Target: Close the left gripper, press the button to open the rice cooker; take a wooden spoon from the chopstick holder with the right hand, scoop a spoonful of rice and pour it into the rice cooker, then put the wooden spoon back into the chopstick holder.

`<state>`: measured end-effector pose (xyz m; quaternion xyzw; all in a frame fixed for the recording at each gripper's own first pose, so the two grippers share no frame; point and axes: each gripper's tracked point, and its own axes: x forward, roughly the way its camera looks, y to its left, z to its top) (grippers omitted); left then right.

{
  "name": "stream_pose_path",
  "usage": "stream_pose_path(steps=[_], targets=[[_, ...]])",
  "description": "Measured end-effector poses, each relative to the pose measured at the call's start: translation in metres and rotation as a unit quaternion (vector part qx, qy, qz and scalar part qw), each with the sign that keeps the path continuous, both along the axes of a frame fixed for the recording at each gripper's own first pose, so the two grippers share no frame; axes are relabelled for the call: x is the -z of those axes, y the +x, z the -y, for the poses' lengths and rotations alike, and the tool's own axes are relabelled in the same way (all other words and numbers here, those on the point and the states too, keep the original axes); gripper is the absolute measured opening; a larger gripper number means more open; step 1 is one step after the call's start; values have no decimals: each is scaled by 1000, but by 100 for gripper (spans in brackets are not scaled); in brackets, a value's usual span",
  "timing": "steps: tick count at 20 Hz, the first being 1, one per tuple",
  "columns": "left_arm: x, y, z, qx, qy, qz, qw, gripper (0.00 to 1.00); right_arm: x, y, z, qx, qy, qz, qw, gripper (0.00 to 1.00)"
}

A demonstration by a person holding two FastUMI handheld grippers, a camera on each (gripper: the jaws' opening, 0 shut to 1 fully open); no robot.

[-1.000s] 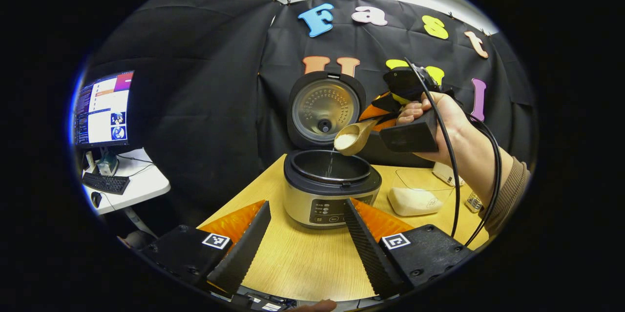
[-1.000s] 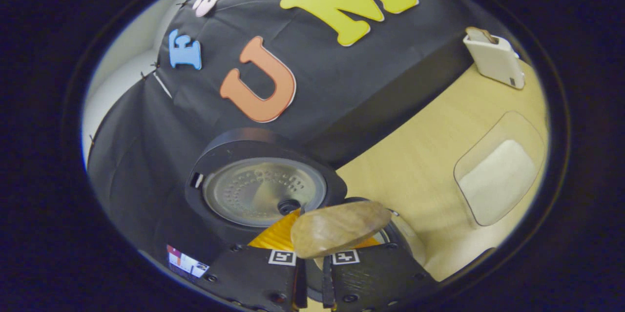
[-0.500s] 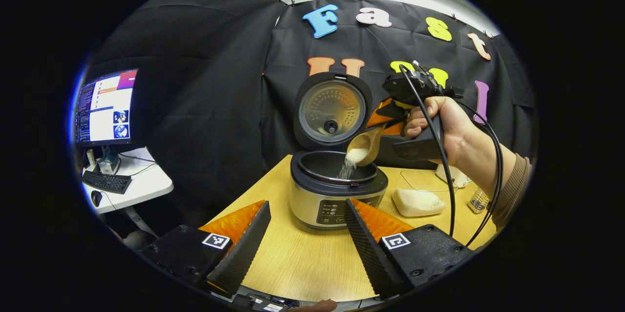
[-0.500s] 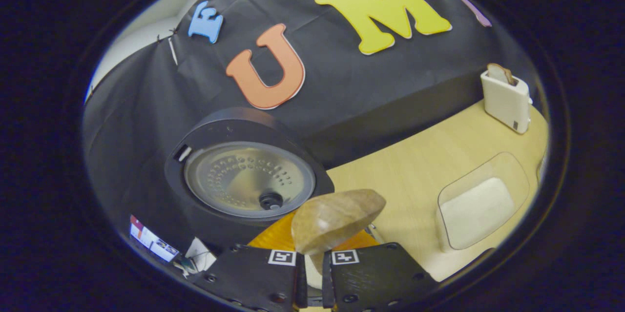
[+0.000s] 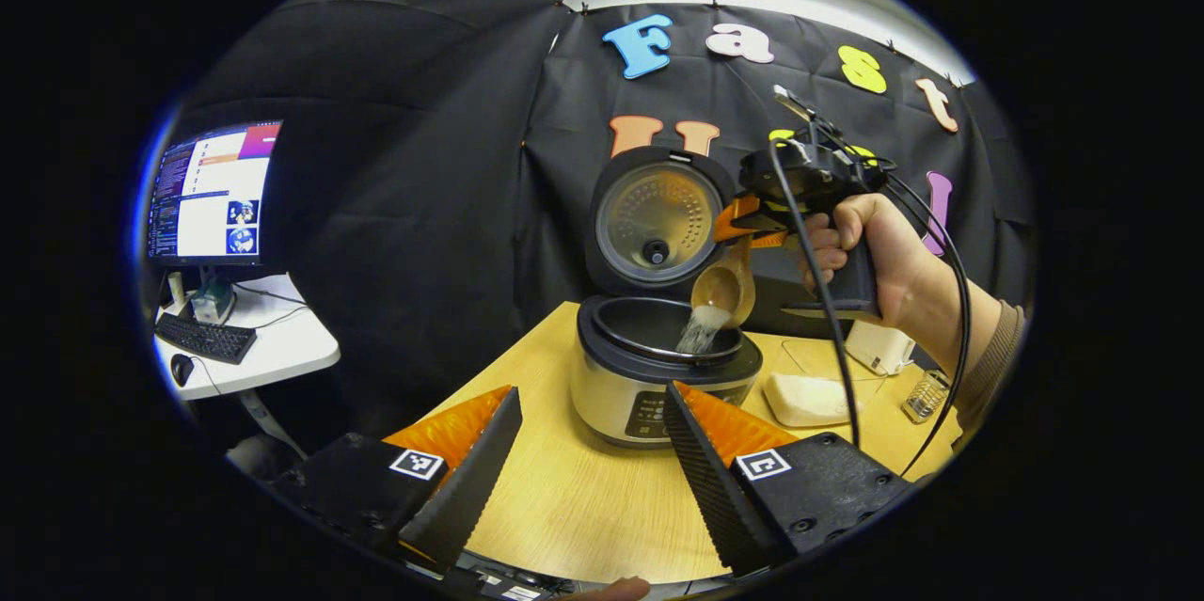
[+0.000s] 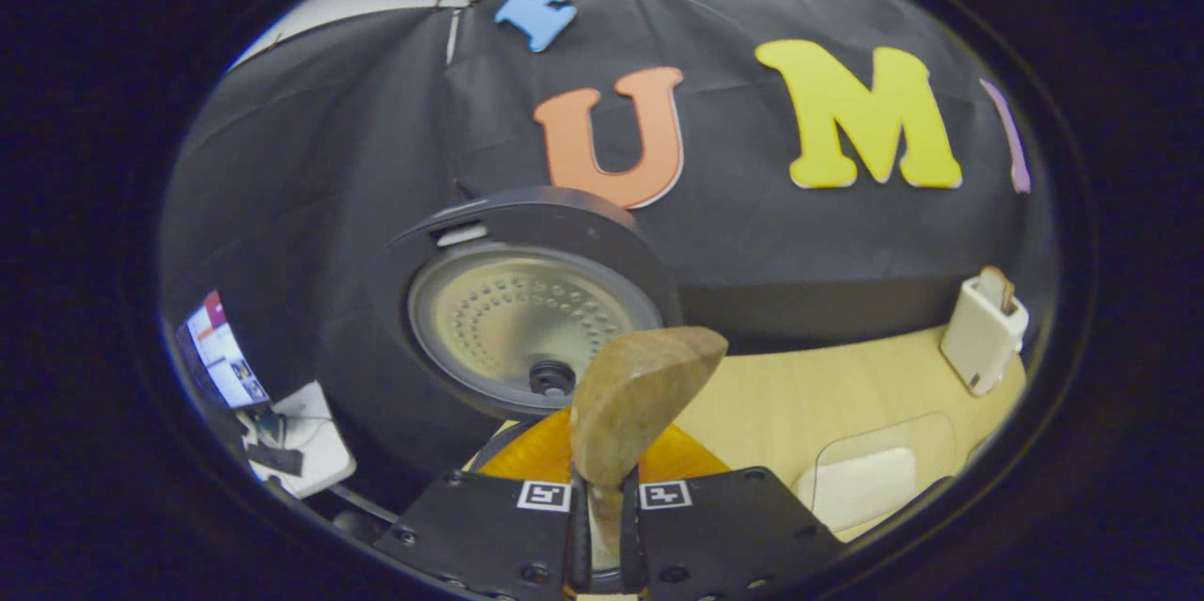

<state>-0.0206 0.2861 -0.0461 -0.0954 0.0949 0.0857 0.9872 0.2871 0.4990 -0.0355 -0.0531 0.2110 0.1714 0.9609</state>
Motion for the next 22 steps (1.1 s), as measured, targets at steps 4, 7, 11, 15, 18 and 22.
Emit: stream_pose_path(steps=[4, 7, 11, 15, 18, 22], targets=[[-6, -1, 4, 5, 2, 10, 1000, 97, -8, -3, -21, -45, -106, 70, 991, 12], [-5, -1, 3, 4, 0, 10, 1000, 97, -8, -5, -32, -60, -154, 96, 982, 12], [-6, -2, 0, 0, 2, 10, 1000, 97, -1, -3, -36, -54, -214, 114, 969, 12], [0, 2, 0, -3, 9, 1, 1000, 96, 0, -10, -44, -64, -290, 168, 940, 12], [2, 2, 2, -2, 7, -4, 1000, 97, 1, -8, -31, -56, -279, 164, 944, 12], [0, 2, 4, -3, 8, 1, 1000, 97, -20, -3, 9, -34, -243, 156, 957, 12]])
